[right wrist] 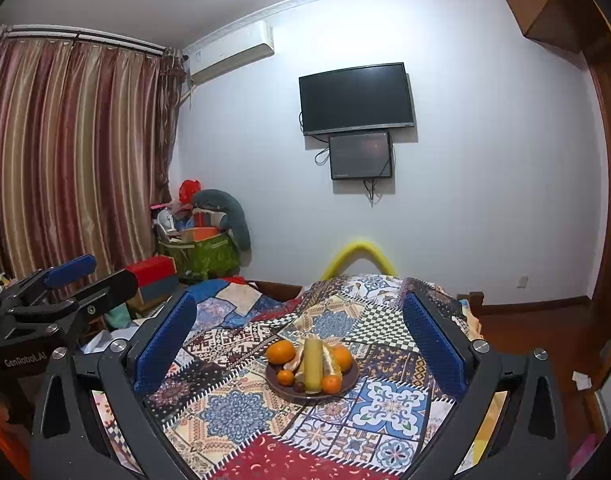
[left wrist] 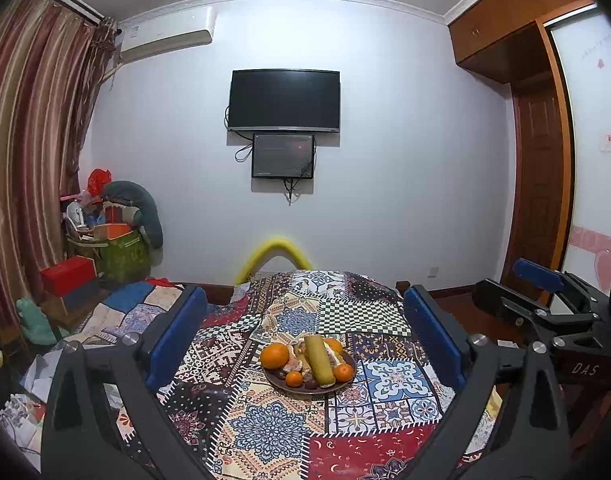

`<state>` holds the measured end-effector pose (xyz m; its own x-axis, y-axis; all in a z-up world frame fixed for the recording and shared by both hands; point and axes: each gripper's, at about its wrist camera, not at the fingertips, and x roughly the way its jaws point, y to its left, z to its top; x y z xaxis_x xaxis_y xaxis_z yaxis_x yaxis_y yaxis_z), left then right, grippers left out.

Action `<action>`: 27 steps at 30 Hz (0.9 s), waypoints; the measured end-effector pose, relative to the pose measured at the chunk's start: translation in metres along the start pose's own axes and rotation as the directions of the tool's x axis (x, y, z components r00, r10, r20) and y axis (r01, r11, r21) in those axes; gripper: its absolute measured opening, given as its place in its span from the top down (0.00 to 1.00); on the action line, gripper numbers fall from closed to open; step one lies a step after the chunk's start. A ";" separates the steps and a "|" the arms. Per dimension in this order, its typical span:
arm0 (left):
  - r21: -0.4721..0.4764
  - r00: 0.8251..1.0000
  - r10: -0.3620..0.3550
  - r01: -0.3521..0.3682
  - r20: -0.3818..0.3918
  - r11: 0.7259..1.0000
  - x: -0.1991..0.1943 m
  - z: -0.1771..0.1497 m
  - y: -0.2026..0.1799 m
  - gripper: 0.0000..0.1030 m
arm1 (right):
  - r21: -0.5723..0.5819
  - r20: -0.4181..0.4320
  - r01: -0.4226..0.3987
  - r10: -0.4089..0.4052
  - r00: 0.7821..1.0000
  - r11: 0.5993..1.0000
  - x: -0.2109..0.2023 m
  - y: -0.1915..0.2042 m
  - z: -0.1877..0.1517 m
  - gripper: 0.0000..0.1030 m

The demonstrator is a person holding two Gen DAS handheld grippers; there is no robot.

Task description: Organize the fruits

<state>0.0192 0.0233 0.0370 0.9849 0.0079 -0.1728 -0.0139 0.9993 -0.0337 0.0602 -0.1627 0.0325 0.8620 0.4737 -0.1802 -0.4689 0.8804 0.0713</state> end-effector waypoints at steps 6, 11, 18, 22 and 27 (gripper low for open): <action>-0.002 1.000 -0.006 0.006 -0.007 1.000 0.002 -0.002 -0.002 0.02 | 0.003 -0.006 -0.002 0.002 1.000 1.000 -0.002 0.000 0.000 0.00; -0.007 1.000 -0.008 0.008 -0.006 1.000 0.003 -0.003 -0.001 0.01 | 0.003 -0.007 -0.003 0.003 1.000 1.000 -0.002 0.000 0.000 0.00; -0.014 1.000 -0.009 0.009 -0.008 1.000 0.004 -0.003 0.000 0.00 | 0.002 -0.005 -0.002 0.002 1.000 1.000 -0.003 0.000 0.001 0.00; -0.020 1.000 -0.009 0.009 -0.010 1.000 0.005 -0.001 0.001 0.00 | -0.001 -0.004 -0.003 0.003 1.000 1.000 -0.004 0.001 0.002 0.00; -0.025 1.000 -0.010 0.010 -0.013 1.000 0.007 -0.001 0.002 0.00 | -0.003 -0.002 0.003 -0.003 1.000 1.000 -0.005 0.001 0.004 0.00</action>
<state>0.0259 0.0256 0.0344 0.9826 -0.0024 -0.1856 -0.0088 0.9982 -0.0597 0.0564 -0.1642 0.0371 0.8630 0.4711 -0.1825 -0.4670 0.8817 0.0675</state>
